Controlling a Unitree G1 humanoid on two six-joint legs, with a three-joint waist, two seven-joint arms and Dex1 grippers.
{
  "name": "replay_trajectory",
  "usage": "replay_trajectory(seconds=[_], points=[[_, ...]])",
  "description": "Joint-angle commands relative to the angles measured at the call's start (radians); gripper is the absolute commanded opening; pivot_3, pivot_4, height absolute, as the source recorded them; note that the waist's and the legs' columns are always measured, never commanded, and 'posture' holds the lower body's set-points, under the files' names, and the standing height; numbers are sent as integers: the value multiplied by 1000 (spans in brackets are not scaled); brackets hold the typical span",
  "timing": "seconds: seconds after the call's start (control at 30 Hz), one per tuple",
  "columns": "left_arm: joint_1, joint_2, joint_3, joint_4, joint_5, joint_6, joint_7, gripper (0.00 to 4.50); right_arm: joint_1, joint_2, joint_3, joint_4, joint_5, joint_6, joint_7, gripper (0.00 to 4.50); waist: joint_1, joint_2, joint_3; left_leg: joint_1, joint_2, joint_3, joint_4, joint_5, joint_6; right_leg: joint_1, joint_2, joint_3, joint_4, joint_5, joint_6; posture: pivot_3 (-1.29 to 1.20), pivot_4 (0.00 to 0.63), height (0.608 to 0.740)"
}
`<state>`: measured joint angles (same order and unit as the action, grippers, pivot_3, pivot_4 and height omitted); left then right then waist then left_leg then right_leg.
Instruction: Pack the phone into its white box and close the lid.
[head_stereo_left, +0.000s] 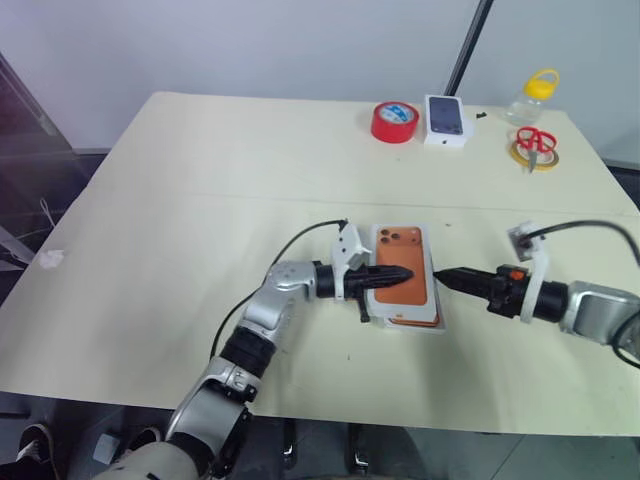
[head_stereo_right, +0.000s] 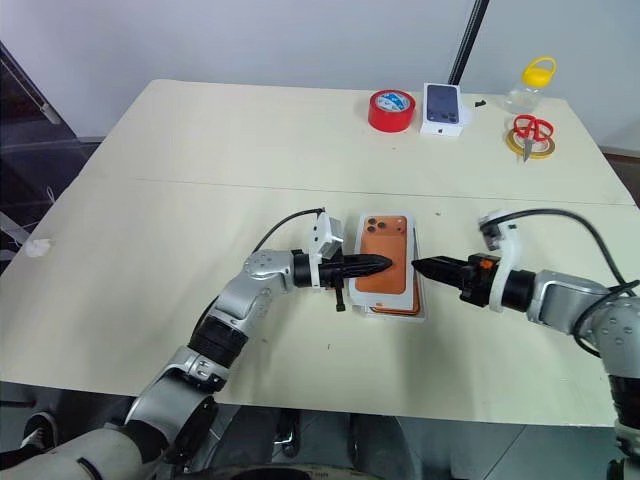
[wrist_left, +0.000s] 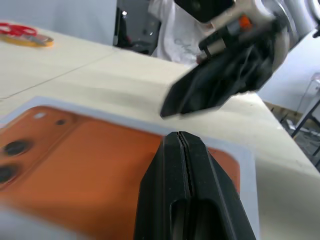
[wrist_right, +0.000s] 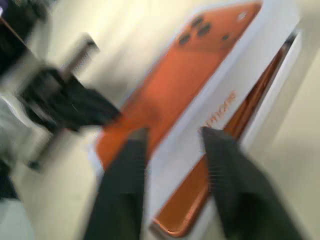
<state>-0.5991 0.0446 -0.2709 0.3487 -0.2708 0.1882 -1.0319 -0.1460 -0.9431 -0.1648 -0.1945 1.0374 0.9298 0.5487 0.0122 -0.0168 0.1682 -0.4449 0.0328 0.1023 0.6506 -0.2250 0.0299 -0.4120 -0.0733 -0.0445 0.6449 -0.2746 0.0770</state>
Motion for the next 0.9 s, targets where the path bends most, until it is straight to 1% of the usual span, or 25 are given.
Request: replay_trajectory(seconds=[0.03,0.17,0.23,0.33,0.43,0.53,0.63,0.8,0.83,0.9], points=[[-2,31,36,-75,-27,38,6,0,-5,11,27,5,-171,-113,22,60,0,0,0,0,0,0,0,0,0,0,-1,0,0,0,0,0,150,735],[-2,81,84,-83,-38,77,27,0,-47,80,-17,40,-196,-147,26,60,-1,-1,0,0,-1,1,3,0,0,2,-3,0,0,-1,-2,0,150,735],[-11,87,104,-50,-34,79,53,0,-54,92,-22,52,-228,-166,35,60,0,-1,0,0,-1,1,3,0,0,2,-3,0,0,-1,-3,0,150,735],[-30,87,114,11,-12,64,86,0,-44,91,-17,29,-259,-182,79,60,4,-1,0,0,-2,1,3,0,0,2,-4,0,0,0,-1,0,150,735],[-83,62,116,149,36,29,157,0,-19,68,-2,1,-296,-201,144,60,5,-1,0,0,-3,1,3,0,0,2,-5,-1,0,0,0,0,150,735],[-120,30,114,231,48,8,173,0,-2,31,11,-4,-357,-238,216,60,1,-1,0,0,-3,1,3,0,0,2,-5,-1,0,0,0,0,150,735],[-147,-7,121,272,38,12,170,0,-23,24,-22,36,-330,-198,259,60,1,-1,1,0,-3,1,3,0,0,2,-6,-1,0,0,0,0,150,735],[-179,-59,107,291,53,-6,170,0,-28,-18,1,83,-455,-293,309,60,1,-1,1,0,-3,1,2,0,0,1,-5,-1,0,0,0,0,150,735],[-182,-63,109,294,52,-5,170,0,-28,-18,6,93,-477,-310,312,60,1,-1,1,0,-3,1,2,0,0,1,-5,-1,0,0,-1,0,150,735],[-188,-69,110,293,52,1,165,0,-67,10,7,145,-523,-345,273,60,1,-1,1,0,-3,1,3,0,0,2,-5,-1,0,0,-1,0,150,735]])
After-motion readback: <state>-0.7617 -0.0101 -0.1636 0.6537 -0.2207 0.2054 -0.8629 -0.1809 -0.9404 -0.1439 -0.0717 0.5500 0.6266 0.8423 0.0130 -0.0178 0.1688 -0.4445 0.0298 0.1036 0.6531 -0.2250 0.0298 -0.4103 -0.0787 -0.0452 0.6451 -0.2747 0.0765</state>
